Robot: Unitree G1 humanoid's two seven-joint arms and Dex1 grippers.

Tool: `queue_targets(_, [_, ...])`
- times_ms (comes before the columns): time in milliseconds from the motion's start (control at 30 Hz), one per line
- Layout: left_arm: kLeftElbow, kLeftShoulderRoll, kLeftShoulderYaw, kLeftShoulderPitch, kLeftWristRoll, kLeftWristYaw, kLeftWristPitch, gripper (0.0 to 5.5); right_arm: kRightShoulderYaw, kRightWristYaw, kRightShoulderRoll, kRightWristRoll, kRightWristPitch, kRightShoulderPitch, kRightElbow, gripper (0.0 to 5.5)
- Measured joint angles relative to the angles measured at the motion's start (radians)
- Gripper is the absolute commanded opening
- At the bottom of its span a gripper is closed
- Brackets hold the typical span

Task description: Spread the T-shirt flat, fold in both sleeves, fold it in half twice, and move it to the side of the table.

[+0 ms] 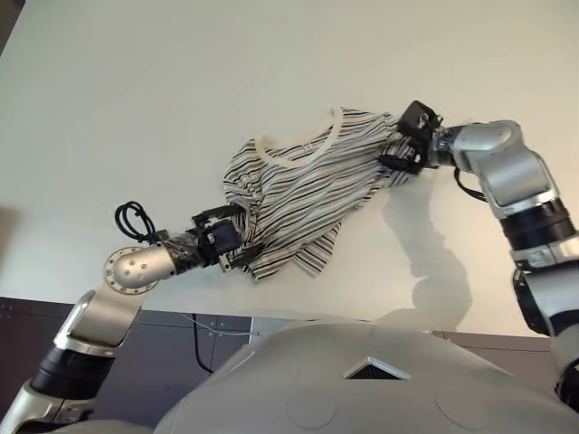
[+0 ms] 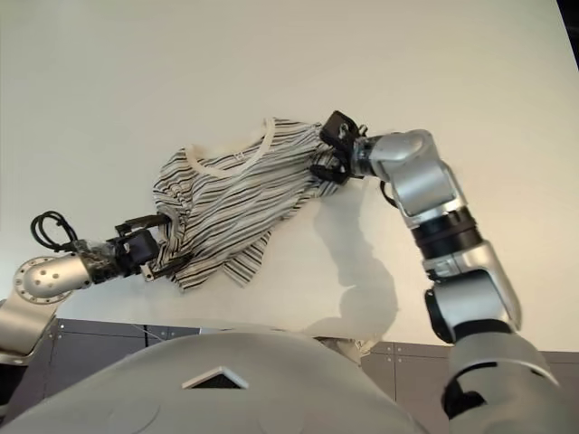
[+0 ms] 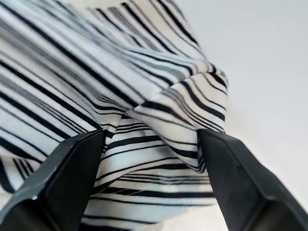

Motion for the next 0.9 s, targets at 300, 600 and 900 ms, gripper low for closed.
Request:
queue_targets(300, [-0.122, -0.023, 0.363, -0.114, -0.332, 0.000, 0.248, 3.92, -0.320, 0.157, -0.095, 0.308, 0.207, -0.074, -0.183, 3.55])
queue_targets(600, [0.375, -0.292, 0.119, -0.613, -0.241, 0.128, 0.344, 3.92, -0.226, -0.007, 0.021, 0.088, -0.046, -0.091, 0.270, 3.55])
queue_targets(900, [0.511, -0.310, 0.021, -0.617, -0.190, -0.021, 0.324, 3.92, -0.259, 0.112, 0.019, 0.128, 0.007, -0.051, 0.286, 3.55])
